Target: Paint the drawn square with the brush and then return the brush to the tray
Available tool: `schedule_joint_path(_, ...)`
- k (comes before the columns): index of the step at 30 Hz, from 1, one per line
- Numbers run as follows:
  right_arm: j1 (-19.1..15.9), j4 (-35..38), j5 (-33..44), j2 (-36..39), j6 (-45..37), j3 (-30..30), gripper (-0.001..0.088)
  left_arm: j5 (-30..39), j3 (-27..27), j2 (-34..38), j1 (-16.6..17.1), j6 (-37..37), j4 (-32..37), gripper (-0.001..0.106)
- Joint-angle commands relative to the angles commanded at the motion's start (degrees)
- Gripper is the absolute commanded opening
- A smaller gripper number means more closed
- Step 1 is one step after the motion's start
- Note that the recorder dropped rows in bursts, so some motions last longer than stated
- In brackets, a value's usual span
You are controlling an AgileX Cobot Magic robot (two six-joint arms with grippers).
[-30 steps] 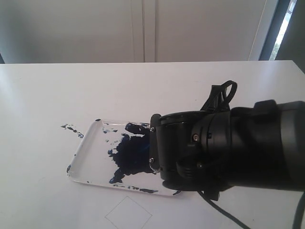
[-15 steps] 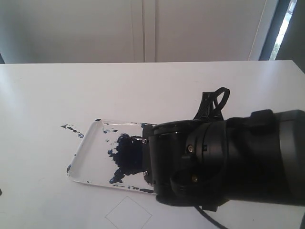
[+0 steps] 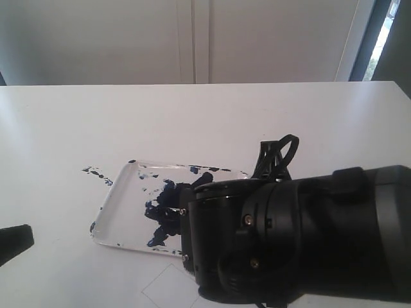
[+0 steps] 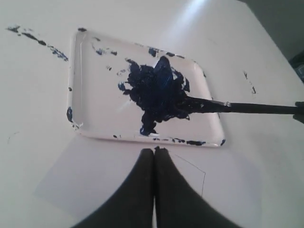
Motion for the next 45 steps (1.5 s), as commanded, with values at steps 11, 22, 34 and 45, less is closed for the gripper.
schedule_joint_path(11,0.0,3.68,0.0,0.0,-2.19,0.0,0.0,2.26,-6.46,21.4,0.0,8.05,0.0,0.0)
schedule_joint_path(22,0.0,4.24,0.0,0.0,-3.11,0.0,0.0,2.4,-6.46,25.67,0.0,8.49,-0.13,0.0)
schedule_joint_path(34,0.0,4.24,0.0,0.0,-3.11,0.0,0.0,0.14,-6.46,25.67,0.0,8.26,-1.65,0.038)
schedule_joint_path(45,4.43,5.19,0.0,0.0,-3.61,0.0,0.0,-1.42,-6.55,32.91,-0.11,12.64,-1.65,0.07)
